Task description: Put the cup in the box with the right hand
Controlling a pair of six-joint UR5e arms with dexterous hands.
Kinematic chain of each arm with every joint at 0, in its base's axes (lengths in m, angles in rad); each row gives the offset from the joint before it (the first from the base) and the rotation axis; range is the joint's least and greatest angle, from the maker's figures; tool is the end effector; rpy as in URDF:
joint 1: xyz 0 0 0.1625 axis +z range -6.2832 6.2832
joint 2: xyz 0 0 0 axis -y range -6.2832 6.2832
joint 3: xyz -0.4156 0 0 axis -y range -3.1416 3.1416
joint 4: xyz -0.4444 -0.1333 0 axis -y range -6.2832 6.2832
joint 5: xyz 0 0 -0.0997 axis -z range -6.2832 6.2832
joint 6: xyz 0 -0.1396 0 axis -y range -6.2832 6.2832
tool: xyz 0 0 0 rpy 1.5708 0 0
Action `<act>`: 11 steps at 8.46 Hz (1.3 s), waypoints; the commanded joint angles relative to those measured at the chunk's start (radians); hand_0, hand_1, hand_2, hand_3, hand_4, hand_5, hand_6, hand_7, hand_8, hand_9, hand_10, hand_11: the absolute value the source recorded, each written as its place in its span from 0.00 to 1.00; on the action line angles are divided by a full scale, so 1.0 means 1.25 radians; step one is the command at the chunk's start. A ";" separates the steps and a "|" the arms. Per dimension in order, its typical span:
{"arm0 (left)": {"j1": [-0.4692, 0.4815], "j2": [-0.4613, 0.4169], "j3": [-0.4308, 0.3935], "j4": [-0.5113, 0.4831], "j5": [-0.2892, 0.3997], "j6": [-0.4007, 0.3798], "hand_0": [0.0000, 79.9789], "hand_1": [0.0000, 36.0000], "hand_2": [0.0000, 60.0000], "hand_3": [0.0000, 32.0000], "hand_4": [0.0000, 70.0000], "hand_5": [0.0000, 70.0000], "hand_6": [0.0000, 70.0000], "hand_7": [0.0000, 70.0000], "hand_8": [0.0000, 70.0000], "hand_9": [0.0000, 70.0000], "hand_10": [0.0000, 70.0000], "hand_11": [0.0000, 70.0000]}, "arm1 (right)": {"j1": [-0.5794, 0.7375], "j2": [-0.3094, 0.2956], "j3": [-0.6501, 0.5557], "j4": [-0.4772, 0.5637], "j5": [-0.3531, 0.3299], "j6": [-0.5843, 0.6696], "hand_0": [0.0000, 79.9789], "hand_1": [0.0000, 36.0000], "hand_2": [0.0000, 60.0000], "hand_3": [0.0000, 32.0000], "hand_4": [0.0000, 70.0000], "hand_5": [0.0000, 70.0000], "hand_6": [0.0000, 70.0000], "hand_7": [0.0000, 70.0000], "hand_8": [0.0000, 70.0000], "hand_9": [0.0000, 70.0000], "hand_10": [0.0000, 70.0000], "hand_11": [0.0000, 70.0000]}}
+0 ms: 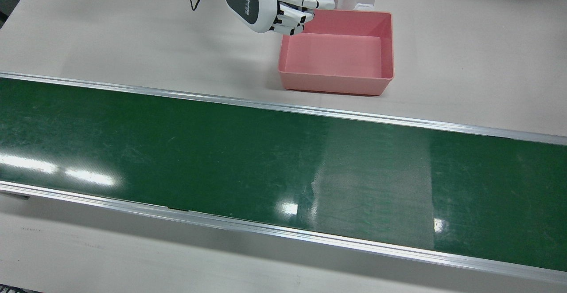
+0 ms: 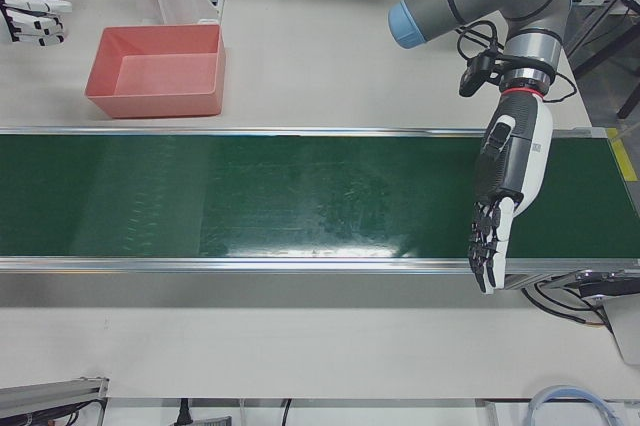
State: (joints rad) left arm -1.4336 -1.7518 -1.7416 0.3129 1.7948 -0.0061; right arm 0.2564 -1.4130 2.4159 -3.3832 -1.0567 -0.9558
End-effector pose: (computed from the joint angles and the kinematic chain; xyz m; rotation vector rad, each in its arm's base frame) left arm -0.0149 -0.6399 0.5125 -0.3745 2.0648 -1.9870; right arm -0.3948 -0.3123 0.1866 -0.1637 -2.4345 1.0162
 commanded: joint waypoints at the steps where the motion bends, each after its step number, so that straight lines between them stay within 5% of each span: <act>1: 0.001 0.000 0.002 -0.001 0.000 0.000 0.00 0.00 0.00 0.00 0.00 0.00 0.00 0.00 0.00 0.00 0.00 0.00 | -0.058 0.004 -0.001 0.003 0.017 -0.031 0.60 0.58 0.31 0.00 0.00 0.10 0.11 0.41 0.10 0.22 0.03 0.07; 2: 0.001 0.000 0.000 0.000 0.000 0.000 0.00 0.00 0.00 0.00 0.00 0.00 0.00 0.00 0.00 0.00 0.00 0.00 | -0.071 0.005 -0.006 0.003 0.017 -0.032 0.59 0.40 0.00 0.00 0.00 0.06 0.06 0.21 0.01 0.06 0.00 0.00; 4: 0.001 0.000 0.000 -0.001 0.000 0.000 0.00 0.00 0.00 0.00 0.00 0.00 0.00 0.00 0.00 0.00 0.00 0.00 | -0.073 0.005 -0.010 0.003 0.017 -0.031 0.48 0.22 0.02 0.00 0.00 0.03 0.03 0.13 0.00 0.01 0.00 0.00; 10: 0.001 0.000 0.002 -0.001 0.000 0.000 0.00 0.00 0.00 0.00 0.00 0.00 0.00 0.00 0.00 0.00 0.00 0.00 | -0.075 0.005 -0.009 0.003 0.017 -0.023 0.46 0.26 0.16 0.00 0.00 0.03 0.05 0.20 0.00 0.04 0.00 0.00; 11: 0.001 0.000 0.002 -0.001 0.000 0.000 0.00 0.00 0.00 0.00 0.00 0.00 0.00 0.00 0.00 0.00 0.00 0.00 | -0.042 0.001 0.010 0.002 0.017 -0.022 0.53 0.54 0.63 0.00 0.00 0.07 0.09 0.37 0.04 0.14 0.00 0.01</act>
State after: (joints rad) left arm -1.4331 -1.7518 -1.7396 0.3114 1.7948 -0.0061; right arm 0.1619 -1.4067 2.4041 -3.3794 -1.0354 -0.9900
